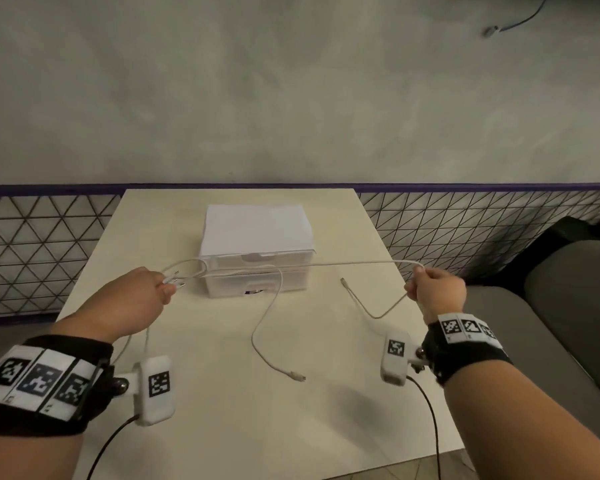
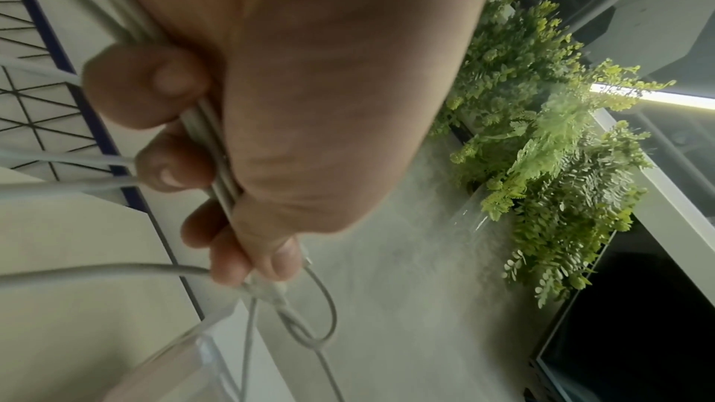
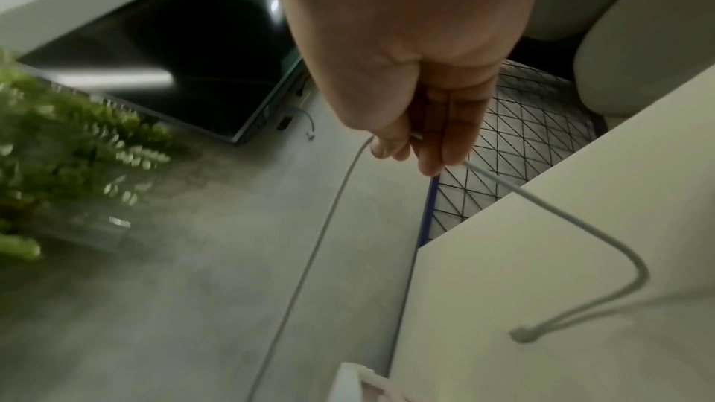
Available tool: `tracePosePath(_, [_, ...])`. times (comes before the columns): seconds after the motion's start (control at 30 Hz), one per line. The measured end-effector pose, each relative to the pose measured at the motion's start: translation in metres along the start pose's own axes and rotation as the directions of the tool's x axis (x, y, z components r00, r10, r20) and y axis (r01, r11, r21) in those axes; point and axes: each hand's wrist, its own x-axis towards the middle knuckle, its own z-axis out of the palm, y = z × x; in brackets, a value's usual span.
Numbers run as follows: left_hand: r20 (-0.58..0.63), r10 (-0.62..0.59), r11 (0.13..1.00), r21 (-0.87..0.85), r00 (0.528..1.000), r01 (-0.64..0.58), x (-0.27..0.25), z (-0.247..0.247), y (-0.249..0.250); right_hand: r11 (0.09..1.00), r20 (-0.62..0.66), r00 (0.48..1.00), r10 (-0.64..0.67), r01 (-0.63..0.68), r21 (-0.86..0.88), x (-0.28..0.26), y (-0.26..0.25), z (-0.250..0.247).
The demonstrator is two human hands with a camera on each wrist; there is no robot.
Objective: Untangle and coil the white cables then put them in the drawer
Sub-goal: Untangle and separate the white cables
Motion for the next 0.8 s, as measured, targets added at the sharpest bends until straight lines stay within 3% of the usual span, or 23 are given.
tracePosePath(0.1, [0.016,-0.016,1.0,-0.009,1.0,0.016,0.002,0.0,0.0,0.997,0.092,0.993,0.08,-0.081,0.007,-0.003,0.012,0.004])
tracePosePath(0.17, [0.048,-0.003,1.0,-0.008,0.999,0.003,0.002,0.001,0.003,0.983,0.232,0.956,0.182,-0.172,-0.061,-0.007,0.016,0.011])
tracePosePath(0.27, [0.085,0.04,0.999,-0.011,0.996,-0.039,0.001,0.006,0.009,0.921,0.421,0.841,0.339,-0.207,-0.329,-0.016,0.024,0.025])
tracePosePath(0.33, [0.09,0.056,0.998,-0.047,0.994,-0.052,-0.002,0.011,0.012,0.859,0.474,0.751,0.46,-0.242,-0.45,-0.027,0.032,0.029])
tracePosePath(0.37, [0.081,0.065,0.996,-0.07,0.995,-0.059,-0.002,0.013,0.012,0.831,0.476,0.73,0.489,-0.226,-0.508,-0.03,0.036,0.03])
tracePosePath(0.5, [0.046,0.076,0.989,-0.128,0.996,-0.069,-0.002,0.018,0.007,0.642,0.448,0.8,0.399,0.104,-0.759,-0.036,0.052,0.034])
tracePosePath(0.6, [0.055,0.083,0.988,-0.135,0.995,-0.075,-0.003,0.02,0.003,0.279,0.45,0.778,0.438,0.358,-0.891,-0.039,0.066,0.031])
tracePosePath(0.67, [0.061,0.102,0.985,-0.144,0.993,-0.092,-0.006,0.02,0.001,0.044,0.48,0.793,0.375,0.502,-0.864,-0.039,0.072,0.03])
tracePosePath(0.73, [0.068,0.127,0.983,-0.142,0.99,-0.116,-0.01,0.02,0.001,0.022,0.466,0.834,0.295,0.481,-0.876,-0.036,0.068,0.036])
tracePosePath(0.8, [0.077,0.15,0.981,-0.134,0.986,-0.138,-0.014,0.02,0.002,0.143,0.475,0.858,0.194,0.454,-0.879,-0.031,0.061,0.05])
